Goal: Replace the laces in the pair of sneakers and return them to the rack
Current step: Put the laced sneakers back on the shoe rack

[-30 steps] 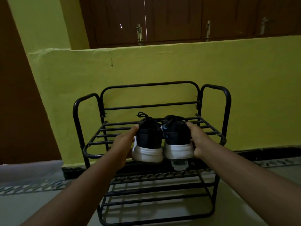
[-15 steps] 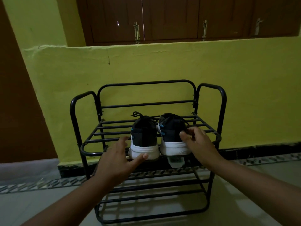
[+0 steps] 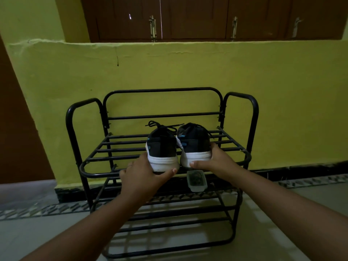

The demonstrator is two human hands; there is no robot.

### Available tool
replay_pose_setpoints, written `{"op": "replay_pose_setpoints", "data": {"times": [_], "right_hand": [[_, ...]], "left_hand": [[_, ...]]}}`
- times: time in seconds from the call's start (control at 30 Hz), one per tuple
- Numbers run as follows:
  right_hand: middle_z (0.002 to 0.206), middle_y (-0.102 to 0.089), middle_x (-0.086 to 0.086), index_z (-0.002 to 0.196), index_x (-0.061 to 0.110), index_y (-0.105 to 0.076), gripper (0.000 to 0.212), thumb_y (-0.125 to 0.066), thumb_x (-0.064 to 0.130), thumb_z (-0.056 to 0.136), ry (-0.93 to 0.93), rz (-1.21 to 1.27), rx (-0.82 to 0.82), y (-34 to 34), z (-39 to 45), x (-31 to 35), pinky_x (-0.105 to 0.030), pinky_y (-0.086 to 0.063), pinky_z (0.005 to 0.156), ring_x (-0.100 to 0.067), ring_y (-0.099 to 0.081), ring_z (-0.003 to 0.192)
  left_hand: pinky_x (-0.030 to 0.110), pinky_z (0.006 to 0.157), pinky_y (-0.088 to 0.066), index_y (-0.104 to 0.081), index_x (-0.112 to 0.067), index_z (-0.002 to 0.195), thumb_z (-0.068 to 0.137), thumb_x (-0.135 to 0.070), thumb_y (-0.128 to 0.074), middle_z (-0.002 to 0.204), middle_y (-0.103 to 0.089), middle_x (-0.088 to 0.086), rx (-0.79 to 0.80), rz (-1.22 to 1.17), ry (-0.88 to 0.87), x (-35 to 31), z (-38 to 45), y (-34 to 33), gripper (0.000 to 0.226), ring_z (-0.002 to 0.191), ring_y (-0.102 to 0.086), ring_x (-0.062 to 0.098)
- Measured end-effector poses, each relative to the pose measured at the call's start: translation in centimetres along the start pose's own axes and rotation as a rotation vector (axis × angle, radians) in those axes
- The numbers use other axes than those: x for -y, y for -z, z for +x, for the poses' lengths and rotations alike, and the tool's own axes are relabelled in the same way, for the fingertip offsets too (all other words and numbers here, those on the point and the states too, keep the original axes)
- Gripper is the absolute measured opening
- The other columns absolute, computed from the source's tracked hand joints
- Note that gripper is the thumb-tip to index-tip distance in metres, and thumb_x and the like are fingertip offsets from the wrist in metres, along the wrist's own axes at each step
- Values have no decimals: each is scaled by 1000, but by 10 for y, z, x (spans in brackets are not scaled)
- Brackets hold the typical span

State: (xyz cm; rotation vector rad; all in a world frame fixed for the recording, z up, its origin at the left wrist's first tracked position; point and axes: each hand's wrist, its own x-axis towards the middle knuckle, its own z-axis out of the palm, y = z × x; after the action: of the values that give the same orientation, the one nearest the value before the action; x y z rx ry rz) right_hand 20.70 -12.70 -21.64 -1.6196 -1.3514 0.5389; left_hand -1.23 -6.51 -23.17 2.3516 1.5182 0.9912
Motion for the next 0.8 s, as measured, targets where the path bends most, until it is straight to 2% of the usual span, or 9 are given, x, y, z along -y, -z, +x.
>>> {"op": "replay_pose_setpoints", "data": {"times": [0.17,0.23,0.37,0.47,0.57,0.63,0.73,0.8], "right_hand": [[124,-53,1,134,18,-36,88,-84,34,62,-29,4,-63,-7,16,-4,-41,-49,94,-20,-55,110],[124,-54,0,132,18,-37,87,-85,34,61,-32,11,-84,-8,20,-6,-42,-49,95,-21,-56,109],[123,-54,0,129,19,-37,84,-85,31,62,-24,1,-72,-8,25,-7,-40,-49,94,-20,-56,108],[122,-55,3,133,21,-37,88,-85,33,61,-24,6,-71,-8,26,-6,-39,-49,93,-18,-56,108],[117,-60,2,123,23,-47,70,-84,25,64,-26,60,-63,-6,29,-3,-42,-49,93,-20,-59,105],[114,-62,1,117,24,-52,60,-84,20,66,-33,95,-74,-3,31,-2,-42,-49,94,-21,-60,104],[114,-63,0,121,19,-54,63,-83,21,66,-48,94,-96,-1,33,-3,-45,-49,94,-22,-60,103],[116,-62,-2,123,18,-53,64,-83,21,67,-52,85,-97,-2,34,-2,-44,-49,94,-22,-60,103]], "left_hand": [[46,94,-39,-47,-35,118,58,-84,-53,107,-63,-11,32,-34,6,0,17,-8,78,106,-55,20],[46,92,-42,-47,-33,118,58,-83,-56,105,-63,-11,40,-71,21,0,25,-10,79,105,-56,19],[36,77,-52,-49,-26,116,61,-74,-65,98,-63,-10,61,-126,45,3,34,-12,75,94,-59,15],[35,72,-54,-49,-22,112,60,-69,-69,94,-61,-8,54,-147,42,0,35,-13,73,89,-60,16],[29,65,-49,-46,-23,106,63,-63,-72,84,-55,-12,65,-184,54,-4,38,-12,64,81,-56,14],[30,67,-50,-47,-22,108,64,-62,-73,87,-55,-9,80,-191,50,-4,42,-12,65,82,-56,15],[37,76,-55,-48,-19,116,62,-62,-74,99,-61,-3,89,-215,62,-1,47,-15,74,89,-60,18],[40,75,-56,-49,-20,115,58,-65,-74,100,-62,-3,96,-230,73,1,50,-17,77,88,-61,18]]}}
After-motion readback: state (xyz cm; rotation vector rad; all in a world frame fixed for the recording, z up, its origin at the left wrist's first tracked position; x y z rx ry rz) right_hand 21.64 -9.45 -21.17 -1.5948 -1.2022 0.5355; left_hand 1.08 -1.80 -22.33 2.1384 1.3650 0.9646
